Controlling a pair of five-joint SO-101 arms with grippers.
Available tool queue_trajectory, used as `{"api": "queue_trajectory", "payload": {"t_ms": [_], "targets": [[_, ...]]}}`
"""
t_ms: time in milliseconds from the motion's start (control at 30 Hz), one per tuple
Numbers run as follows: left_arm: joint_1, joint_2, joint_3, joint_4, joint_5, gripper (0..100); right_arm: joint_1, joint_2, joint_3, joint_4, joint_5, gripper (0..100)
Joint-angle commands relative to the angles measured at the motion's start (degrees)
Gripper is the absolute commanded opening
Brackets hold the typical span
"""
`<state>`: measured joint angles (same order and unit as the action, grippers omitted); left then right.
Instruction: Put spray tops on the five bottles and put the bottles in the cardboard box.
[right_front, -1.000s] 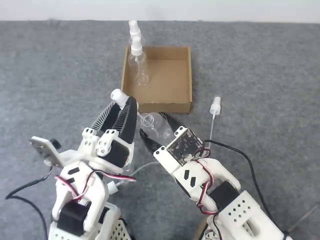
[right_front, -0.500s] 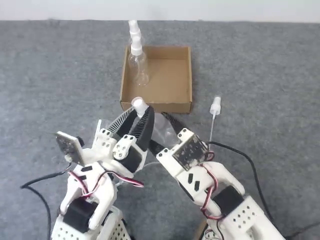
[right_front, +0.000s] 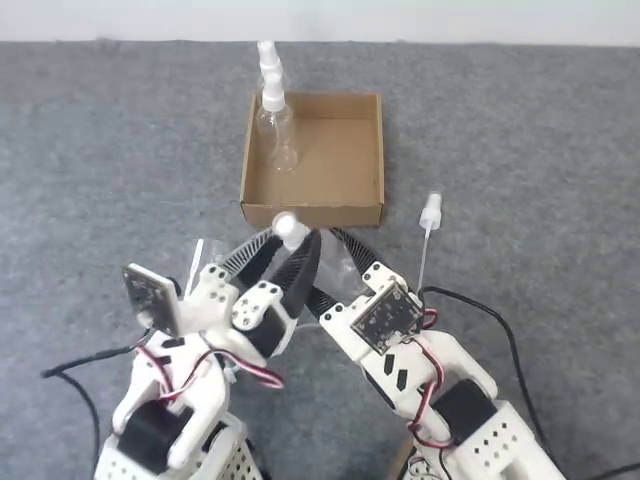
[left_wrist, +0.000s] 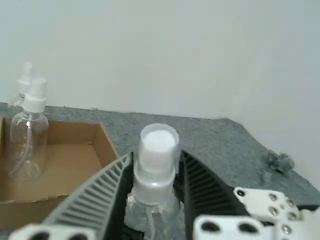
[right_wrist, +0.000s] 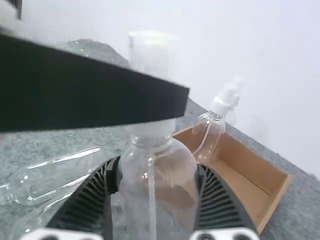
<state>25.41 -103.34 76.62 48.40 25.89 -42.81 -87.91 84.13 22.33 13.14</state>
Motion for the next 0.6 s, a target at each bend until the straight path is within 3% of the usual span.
{"api": "queue_trajectory", "payload": {"t_ms": [0, 167, 367, 567], "targets": [[1.7, -1.0, -3.5, 3.2, 0.4, 17, 0.3, -0.8, -1.6, -1.4, 0.9, 0.7], [-1.5, -0.9, -3.7, 3.3, 0.4, 24, 0.3, -1.1, -1.5, -1.2, 0.8, 0.7], [-4.2, -1.0, -8.7, 6.6, 0.5, 24, 0.3, -0.7, -1.1, -1.6, 1.0, 0.7], [-6.9, -1.0, -13.1, 9.0, 5.7, 25, 0.1, -0.7, -1.1, -1.6, 0.9, 0.7]]}}
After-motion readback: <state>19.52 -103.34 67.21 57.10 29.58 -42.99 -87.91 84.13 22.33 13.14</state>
